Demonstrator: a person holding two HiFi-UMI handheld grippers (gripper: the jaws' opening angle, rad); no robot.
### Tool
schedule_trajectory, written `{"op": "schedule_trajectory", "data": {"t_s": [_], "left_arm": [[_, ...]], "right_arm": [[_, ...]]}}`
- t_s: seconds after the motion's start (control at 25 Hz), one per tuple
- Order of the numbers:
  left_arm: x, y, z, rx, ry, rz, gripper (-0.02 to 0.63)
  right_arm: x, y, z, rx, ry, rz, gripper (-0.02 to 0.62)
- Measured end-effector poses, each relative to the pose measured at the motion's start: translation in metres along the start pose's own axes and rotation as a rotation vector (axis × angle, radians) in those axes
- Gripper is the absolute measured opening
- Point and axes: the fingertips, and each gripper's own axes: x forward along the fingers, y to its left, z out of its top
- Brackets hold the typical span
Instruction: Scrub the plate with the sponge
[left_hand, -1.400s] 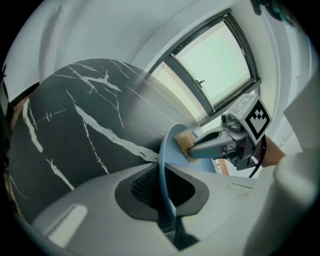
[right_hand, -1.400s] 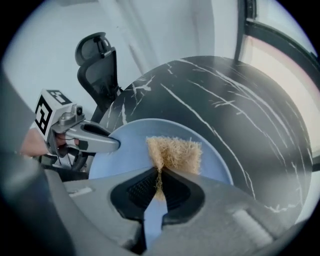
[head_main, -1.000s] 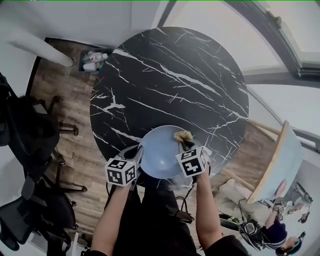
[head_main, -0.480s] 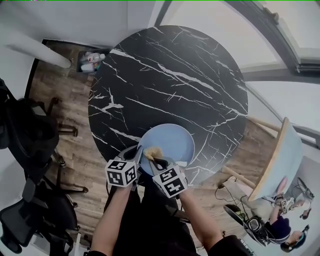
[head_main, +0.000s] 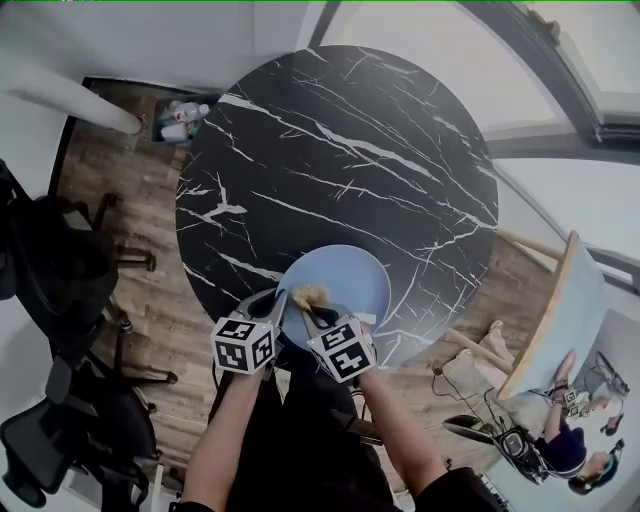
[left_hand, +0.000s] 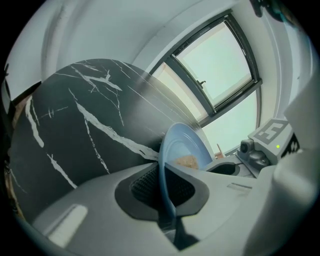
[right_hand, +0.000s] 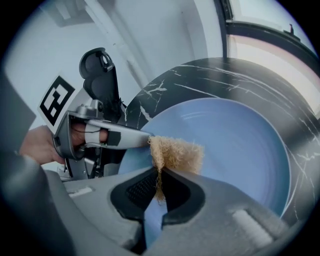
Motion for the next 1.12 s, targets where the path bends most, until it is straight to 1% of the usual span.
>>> {"op": "schedule_trajectory", "data": {"t_s": [0.28,0.44,0.64,0.84,0.92,1.0,1.04,1.12], "left_arm": [[0.0,0.0,0.0,-0.002,0.0,0.0,0.018],[0.0,0.001,0.0,-0.005,0.0,0.0,0.018],[0.0,0.002,0.0,-0.004,0.004,0.003,0.018],[0.0,0.001,0.0,-0.006,0.004,0.011,0.018],[0.0,0.001,0.0,-0.004,0.001,0.018,0.018],[0.0,0.001,0.0,-0.001,0.0,0.023,0.018],[0.0,0.001,0.0,0.001,0.0,0.024,0.017],[0.0,0.001,0.001,0.004,0.0,0.027,0.017]], "right_arm": [[-0.018,-0.05,0.004,0.082,-0.019,-0.083,0.021],[-0.029,-0.075,-0.002,0.143,-0.024,-0.139,0.021],[-0.042,-0.1,-0.014,0.195,-0.019,-0.225,0.021],[-0.052,-0.117,-0.024,0.175,0.016,-0.33,0.021],[-0.055,-0.121,-0.027,0.183,0.018,-0.352,0.021],[-0.06,-0.117,-0.025,0.189,-0.001,-0.348,0.021],[-0.062,-0.11,-0.02,0.191,-0.021,-0.325,0.021],[-0.06,-0.081,-0.01,0.184,-0.057,-0.235,0.021]]}}
